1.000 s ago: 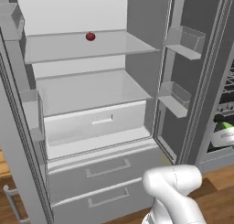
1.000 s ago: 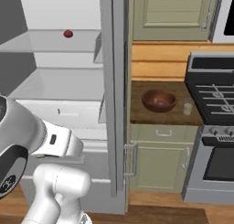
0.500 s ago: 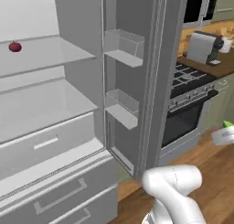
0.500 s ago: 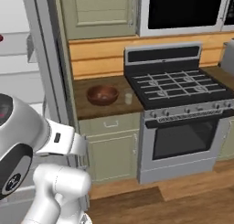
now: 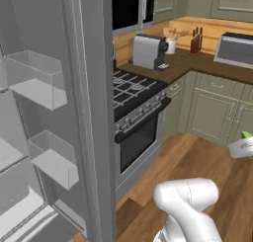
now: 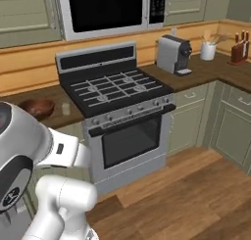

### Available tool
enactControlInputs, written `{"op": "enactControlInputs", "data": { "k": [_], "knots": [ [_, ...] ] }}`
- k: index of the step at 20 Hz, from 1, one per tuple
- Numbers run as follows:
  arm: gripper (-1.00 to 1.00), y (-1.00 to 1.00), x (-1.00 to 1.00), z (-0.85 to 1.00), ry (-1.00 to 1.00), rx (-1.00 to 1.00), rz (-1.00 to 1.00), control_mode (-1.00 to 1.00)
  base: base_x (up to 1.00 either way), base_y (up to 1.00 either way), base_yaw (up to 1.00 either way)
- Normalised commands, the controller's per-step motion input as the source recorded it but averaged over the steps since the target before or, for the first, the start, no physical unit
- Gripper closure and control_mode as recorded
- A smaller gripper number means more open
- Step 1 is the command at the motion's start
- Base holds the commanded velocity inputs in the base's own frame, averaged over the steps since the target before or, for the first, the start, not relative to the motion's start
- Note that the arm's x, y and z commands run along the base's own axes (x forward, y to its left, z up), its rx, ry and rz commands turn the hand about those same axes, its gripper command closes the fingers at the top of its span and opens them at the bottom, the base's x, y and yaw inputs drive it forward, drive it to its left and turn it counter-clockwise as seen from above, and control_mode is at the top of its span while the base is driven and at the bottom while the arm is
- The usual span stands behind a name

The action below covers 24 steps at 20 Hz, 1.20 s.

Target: Grab a lemon wedge from the fridge and one ice cube from the ice bowl, and put them in the glass of lemonade.

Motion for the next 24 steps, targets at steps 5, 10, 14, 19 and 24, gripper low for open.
{"op": "enactControlInputs", "data": {
  "k": [5,10,14,19,24],
  "knots": [
    [1.00,0.00,0.00,0.00,0.00,0.00,0.00,1.00,1.00,-0.09,-0.01],
    [1.00,0.00,0.00,0.00,0.00,0.00,0.00,1.00,1.00,-0.06,0.26],
    [1.00,0.00,0.00,0.00,0.00,0.00,0.00,1.00,1.00,-0.03,0.65],
    [1.00,0.00,0.00,0.00,0.00,0.00,0.00,1.00,0.58,-0.19,0.80],
    [1.00,0.00,0.00,0.00,0.00,0.00,0.00,1.00,0.04,0.00,0.69]
  ]
}}
